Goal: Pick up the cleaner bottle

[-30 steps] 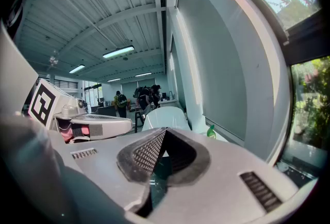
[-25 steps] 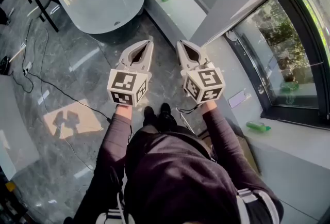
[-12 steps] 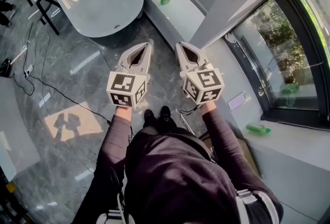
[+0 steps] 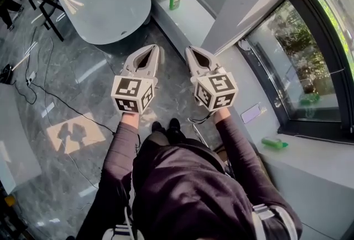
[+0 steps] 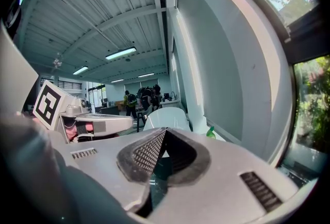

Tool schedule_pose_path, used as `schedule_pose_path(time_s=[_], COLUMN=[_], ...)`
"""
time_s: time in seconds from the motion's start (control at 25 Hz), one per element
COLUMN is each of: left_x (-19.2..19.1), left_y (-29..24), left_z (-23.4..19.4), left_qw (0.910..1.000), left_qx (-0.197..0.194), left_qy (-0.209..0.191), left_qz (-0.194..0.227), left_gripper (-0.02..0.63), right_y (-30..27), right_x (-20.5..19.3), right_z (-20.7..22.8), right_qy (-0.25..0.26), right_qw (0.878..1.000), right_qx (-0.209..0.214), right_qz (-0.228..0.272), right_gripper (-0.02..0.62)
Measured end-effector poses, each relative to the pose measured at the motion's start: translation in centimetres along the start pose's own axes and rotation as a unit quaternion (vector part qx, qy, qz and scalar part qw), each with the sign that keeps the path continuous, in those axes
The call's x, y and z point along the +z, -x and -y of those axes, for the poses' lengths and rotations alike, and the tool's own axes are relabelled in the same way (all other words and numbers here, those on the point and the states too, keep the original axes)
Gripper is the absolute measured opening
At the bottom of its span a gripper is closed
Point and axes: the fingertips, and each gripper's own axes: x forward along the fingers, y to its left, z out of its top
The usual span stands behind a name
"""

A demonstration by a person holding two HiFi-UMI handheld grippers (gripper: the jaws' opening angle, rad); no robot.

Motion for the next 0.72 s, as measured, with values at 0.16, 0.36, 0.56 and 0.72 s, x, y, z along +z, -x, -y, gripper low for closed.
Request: schedule_pose_path(time_s=[0.16, 0.36, 0.56, 0.72], left_x=[0.6, 1.1, 1.4, 1.1], left_y=[-0.6, -1.5, -2.6, -3.5], left_z=[0.4, 1.1, 1.3, 0.5], left_qw=[1.0000, 0.9999, 0.9999, 0.9999], left_qx=[0.005, 0.006, 0.004, 0.006], left_qy=[-0.006, -0.004, 0.000, 0.006], left_qz=[0.007, 0.013, 0.013, 0.012], left_gripper=[0.008, 0.008, 0.008, 0.008], right_y=[0.4, 0.8, 0.6, -0.3], right_x=[0.4, 0.6, 0.8, 0.6], right_z=[0.6, 1.2, 1.7, 1.9], right_qy=[0.007, 0.010, 0.009, 0.012], right_qw=[1.000, 1.000, 1.000, 1.000], right_qx=[0.000, 0.004, 0.003, 0.007], right_qz=[0.003, 0.002, 0.002, -0.004], right_gripper=[0.002, 0.002, 0.002, 0.002])
